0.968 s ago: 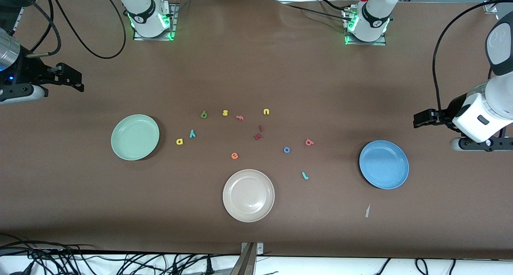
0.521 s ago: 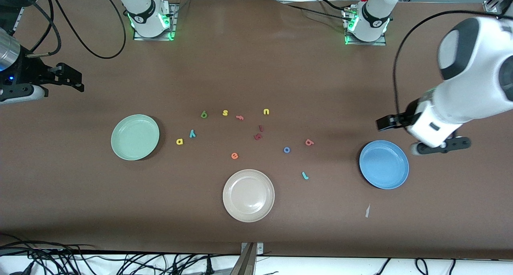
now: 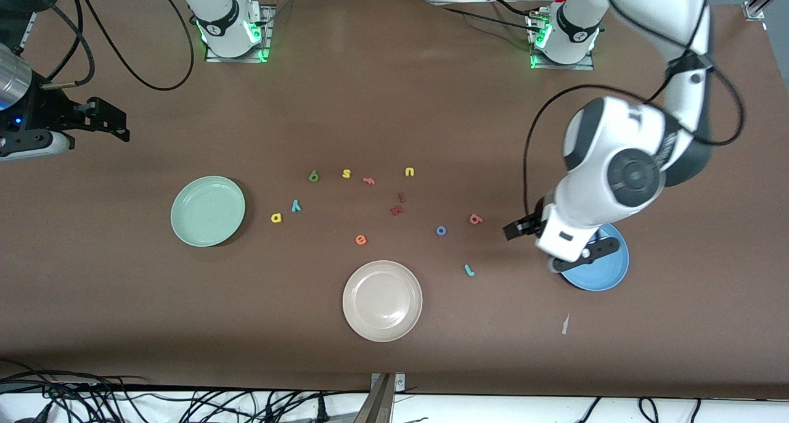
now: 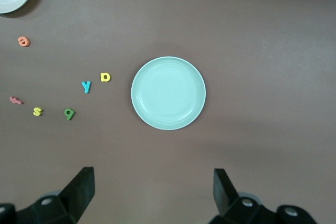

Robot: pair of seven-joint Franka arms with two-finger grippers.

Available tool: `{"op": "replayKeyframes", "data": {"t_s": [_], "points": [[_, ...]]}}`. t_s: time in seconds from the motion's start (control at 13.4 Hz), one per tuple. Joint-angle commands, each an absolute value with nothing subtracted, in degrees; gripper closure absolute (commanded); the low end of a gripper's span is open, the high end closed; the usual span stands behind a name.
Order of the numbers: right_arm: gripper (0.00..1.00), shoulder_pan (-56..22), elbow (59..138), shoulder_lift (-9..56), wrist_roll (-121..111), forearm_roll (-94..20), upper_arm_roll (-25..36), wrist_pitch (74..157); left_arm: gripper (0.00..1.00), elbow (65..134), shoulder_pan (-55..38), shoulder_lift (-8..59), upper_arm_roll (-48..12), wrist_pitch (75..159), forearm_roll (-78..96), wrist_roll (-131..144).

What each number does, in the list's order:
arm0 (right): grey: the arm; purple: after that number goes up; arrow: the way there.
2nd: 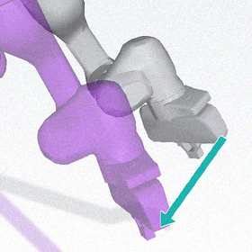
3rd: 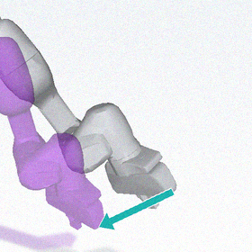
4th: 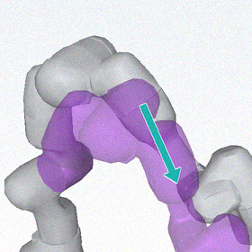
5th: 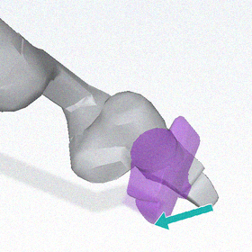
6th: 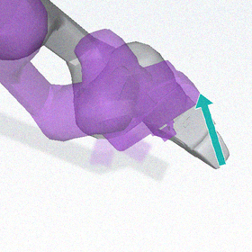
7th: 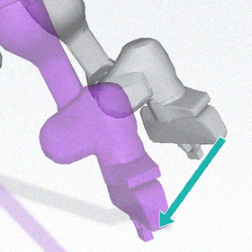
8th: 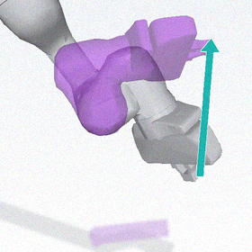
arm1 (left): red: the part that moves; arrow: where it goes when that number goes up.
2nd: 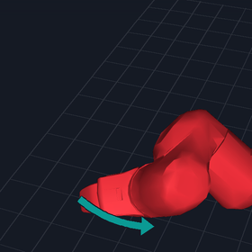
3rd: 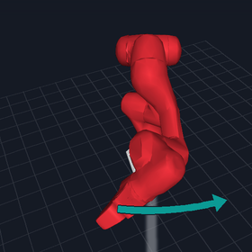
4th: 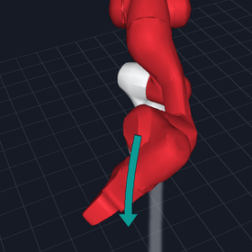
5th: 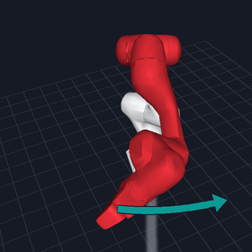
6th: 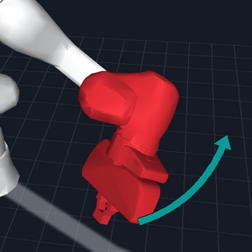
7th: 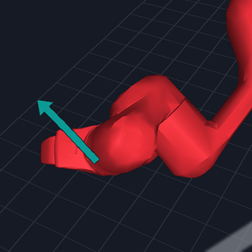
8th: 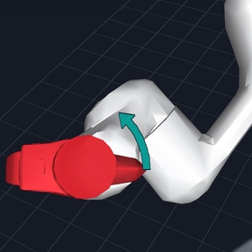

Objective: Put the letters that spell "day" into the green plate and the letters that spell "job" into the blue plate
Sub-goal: 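Grasp the teal 1 with the left gripper while the right gripper advances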

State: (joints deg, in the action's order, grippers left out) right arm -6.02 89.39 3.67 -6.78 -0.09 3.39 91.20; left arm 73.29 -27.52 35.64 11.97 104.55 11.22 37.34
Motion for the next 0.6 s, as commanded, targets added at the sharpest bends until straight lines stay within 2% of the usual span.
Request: {"op": "replayKeyframes", "data": {"t_s": [0.0,0.52], "points": [[0.0,-6.06,88.24,4.13,-5.89,0.44,3.34,90.88,0.0,70.93,-29.79,42.0,12.83,109.58,13.0,43.58],[0.0,-8.7,88.07,4.13,-3.52,2.82,1.58,90.44,0.0,70.93,-30.41,52.63,10.64,127.33,15.82,49.48]]}}
